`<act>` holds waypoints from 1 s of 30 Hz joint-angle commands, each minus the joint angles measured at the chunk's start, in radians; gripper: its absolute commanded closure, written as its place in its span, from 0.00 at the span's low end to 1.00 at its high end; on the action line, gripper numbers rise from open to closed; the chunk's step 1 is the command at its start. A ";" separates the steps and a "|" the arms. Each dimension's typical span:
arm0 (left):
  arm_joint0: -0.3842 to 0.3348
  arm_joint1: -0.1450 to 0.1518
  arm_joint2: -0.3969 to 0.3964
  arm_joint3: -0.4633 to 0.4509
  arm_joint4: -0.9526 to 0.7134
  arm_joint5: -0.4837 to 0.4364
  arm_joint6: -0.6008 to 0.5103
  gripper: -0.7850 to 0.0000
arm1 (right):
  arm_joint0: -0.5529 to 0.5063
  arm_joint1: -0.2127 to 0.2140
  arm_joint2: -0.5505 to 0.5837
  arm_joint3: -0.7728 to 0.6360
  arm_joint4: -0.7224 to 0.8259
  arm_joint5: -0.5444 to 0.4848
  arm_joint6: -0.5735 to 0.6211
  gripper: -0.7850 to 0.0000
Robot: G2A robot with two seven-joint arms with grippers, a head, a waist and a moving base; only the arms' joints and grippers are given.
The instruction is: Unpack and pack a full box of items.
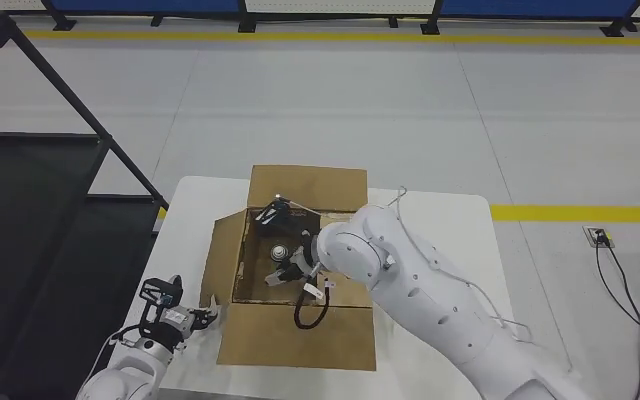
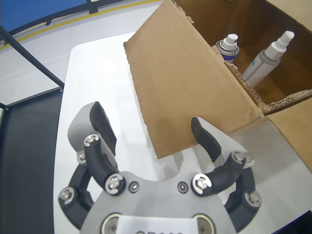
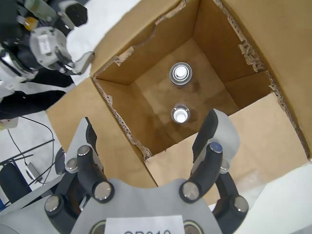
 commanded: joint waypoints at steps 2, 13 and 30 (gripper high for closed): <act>0.008 0.000 -0.006 -0.001 -0.011 -0.004 0.012 0.00 | 0.077 -0.042 -0.072 0.115 0.021 0.017 0.004 0.00; 0.065 0.001 -0.054 -0.067 -0.056 -0.029 0.077 0.00 | 0.094 -0.058 -0.089 0.147 0.041 0.018 -0.004 0.00; 0.201 0.002 -0.151 -0.227 -0.096 -0.072 0.162 0.00 | 0.064 -0.083 -0.151 0.230 -0.203 -0.049 -0.223 0.00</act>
